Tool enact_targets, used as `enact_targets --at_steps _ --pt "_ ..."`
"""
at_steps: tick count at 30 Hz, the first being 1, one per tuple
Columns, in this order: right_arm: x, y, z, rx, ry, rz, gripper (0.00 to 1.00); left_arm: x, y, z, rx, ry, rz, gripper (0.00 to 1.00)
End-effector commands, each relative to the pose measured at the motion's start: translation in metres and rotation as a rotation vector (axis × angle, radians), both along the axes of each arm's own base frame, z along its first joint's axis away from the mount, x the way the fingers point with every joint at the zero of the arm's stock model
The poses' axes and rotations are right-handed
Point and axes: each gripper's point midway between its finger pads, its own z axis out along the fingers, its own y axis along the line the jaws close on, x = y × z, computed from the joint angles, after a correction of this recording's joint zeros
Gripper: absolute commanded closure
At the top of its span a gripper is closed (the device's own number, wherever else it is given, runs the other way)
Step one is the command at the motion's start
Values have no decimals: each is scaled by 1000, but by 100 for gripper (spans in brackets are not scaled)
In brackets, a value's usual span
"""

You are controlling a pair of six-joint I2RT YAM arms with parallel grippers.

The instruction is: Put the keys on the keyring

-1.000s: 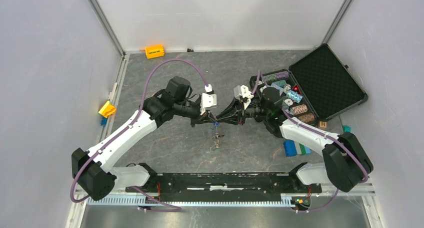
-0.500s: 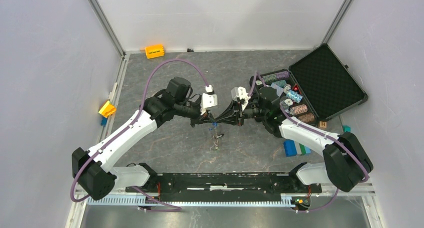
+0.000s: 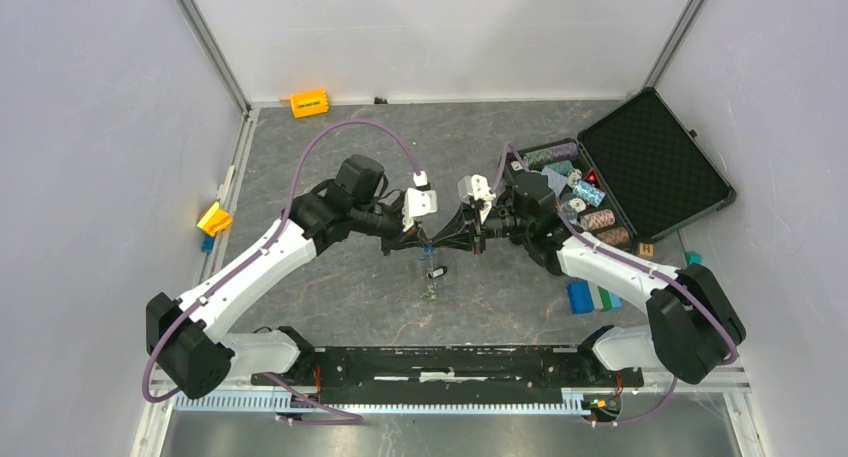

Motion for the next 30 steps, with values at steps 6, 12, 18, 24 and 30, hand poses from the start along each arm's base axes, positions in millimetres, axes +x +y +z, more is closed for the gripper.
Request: enact_targets --at_steps 6,12,18,24,30 --pt "18 8 15 -23 -117 -53 100 4 -11 22 -36 -75 -42 98" --pt "10 7 19 -2 -142 -15 100 3 -10 30 -39 -86 -47 91" --pt "4 3 26 42 -131 9 100 2 -4 38 -36 -112 -36 61" --pt "5 -1 38 84 -114 0 100 5 5 40 -20 -131 -7 44" --pt "7 -7 57 147 -66 -16 100 6 14 35 -51 -122 8 39"
